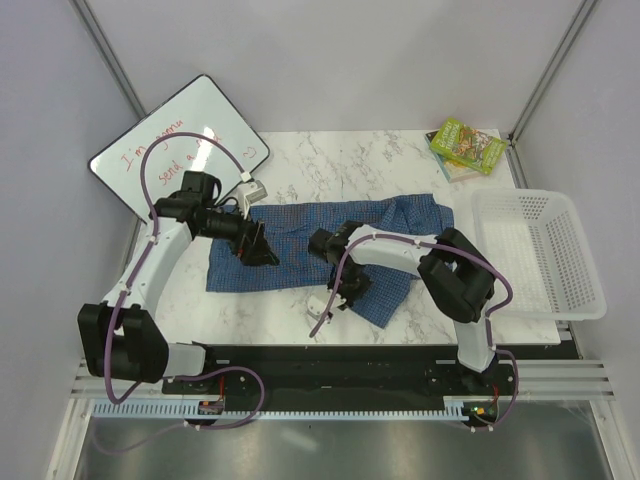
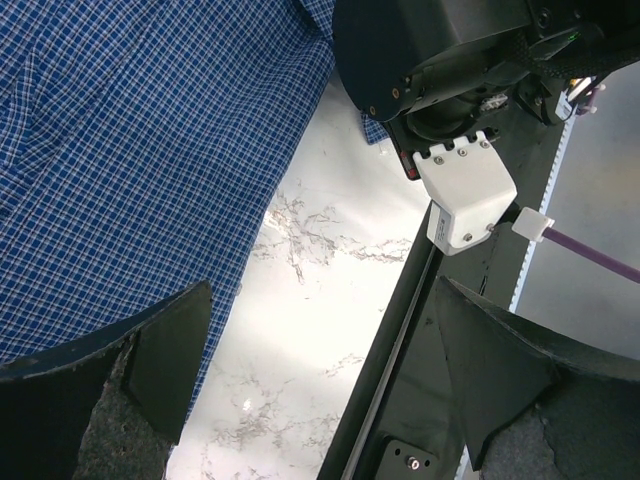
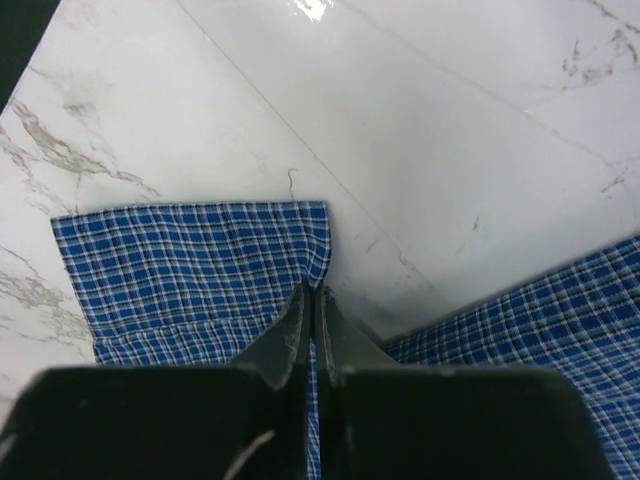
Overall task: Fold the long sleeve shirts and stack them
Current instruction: Fold the shirt
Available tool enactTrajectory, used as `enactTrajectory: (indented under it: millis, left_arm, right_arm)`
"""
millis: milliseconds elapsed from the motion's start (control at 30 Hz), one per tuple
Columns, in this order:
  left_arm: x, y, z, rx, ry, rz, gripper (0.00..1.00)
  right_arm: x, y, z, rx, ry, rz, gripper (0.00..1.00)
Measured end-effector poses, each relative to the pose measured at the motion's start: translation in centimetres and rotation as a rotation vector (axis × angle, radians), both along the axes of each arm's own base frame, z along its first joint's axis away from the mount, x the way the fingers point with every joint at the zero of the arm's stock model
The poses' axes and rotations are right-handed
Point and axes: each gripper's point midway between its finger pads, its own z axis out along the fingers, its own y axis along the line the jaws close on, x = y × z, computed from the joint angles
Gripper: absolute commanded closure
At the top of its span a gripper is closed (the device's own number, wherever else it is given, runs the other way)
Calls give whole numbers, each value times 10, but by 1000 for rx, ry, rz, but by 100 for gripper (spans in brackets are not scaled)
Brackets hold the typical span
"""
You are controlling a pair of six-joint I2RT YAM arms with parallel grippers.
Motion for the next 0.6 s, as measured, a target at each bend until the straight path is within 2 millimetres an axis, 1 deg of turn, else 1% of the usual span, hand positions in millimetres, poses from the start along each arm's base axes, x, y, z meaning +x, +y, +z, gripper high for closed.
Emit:
enactTrajectory:
  millis: [133, 200, 233, 267, 300, 333, 367, 400, 433, 467, 533, 600]
  left_arm:
    - [2, 0, -2, 1, 11, 1, 0]
    - [5, 0, 1, -1, 10, 10, 1]
    - [8, -1, 5, -4, 4, 20, 1]
    - [12, 0, 11, -9, -8, 32, 1]
    - [18, 0, 18, -17, -23, 47, 1]
    - [25, 0, 26, -24, -44, 64, 1]
    - [32, 0, 36, -33, -66, 83, 1]
    - [40, 0, 46, -42, -91, 100, 1]
    - [48, 1, 57, -48, -123, 119, 0]
    - [56, 1, 68, -55, -156, 136, 0]
    - [68, 0, 90, -74, -221, 159, 1]
    - [79, 1, 108, -82, -276, 180, 1]
  right_arm:
    - [4, 1, 3, -3, -17, -30, 100]
    - [13, 10, 15, 31, -30, -73, 100]
    - [21, 18, 24, 67, -42, -106, 100]
    - [32, 27, 35, 112, -52, -145, 100]
    - [48, 36, 50, 174, -67, -204, 100]
    - [72, 45, 72, 260, -93, -286, 100]
    - [90, 48, 89, 324, -115, -345, 100]
    - [111, 56, 113, 423, -141, -413, 100]
    - [138, 44, 130, 484, -173, -504, 100]
    - [166, 32, 154, 580, -215, -613, 100]
    - [204, 3, 189, 709, -280, -799, 100]
    - [234, -27, 216, 827, -343, -961, 100]
